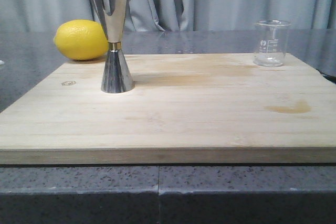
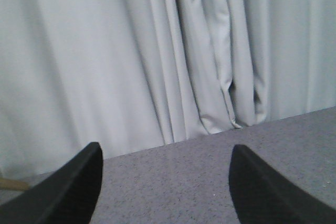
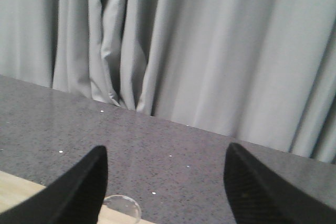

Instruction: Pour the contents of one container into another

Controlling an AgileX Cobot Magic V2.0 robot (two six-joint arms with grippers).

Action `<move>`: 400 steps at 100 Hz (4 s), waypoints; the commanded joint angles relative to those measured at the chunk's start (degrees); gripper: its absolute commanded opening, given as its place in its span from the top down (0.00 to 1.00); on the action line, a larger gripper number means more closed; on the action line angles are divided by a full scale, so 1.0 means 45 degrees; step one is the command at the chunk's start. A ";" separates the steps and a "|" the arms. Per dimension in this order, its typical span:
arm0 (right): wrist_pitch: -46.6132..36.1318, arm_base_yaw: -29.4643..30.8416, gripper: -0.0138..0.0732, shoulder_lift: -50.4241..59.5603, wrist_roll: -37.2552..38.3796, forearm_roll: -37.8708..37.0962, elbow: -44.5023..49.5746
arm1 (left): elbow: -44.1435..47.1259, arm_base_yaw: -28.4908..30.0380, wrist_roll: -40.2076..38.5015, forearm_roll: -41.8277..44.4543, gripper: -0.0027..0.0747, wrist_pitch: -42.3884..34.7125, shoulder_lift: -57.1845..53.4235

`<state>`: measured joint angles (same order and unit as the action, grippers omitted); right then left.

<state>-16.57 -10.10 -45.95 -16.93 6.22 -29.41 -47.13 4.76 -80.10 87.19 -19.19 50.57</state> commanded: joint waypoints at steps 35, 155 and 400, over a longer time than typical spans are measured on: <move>0.0004 0.0870 0.38 0.0356 -0.1330 0.0071 -0.0771 | 0.3034 0.0005 -0.0155 -0.0819 0.36 0.1306 -0.3337; 0.8494 0.0898 0.92 0.7605 -0.1566 -0.0534 -0.0802 | 0.7670 0.0005 -0.0490 -0.1365 0.88 -0.0174 -0.8034; 0.8601 0.0898 0.92 1.0500 -0.1442 -0.0327 0.1889 | 0.9337 -0.0714 0.0339 -0.4153 0.99 0.0218 -0.8063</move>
<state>26.88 -6.48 0.61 -23.34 4.55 -19.65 -3.62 2.81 -81.42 79.93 -20.04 13.81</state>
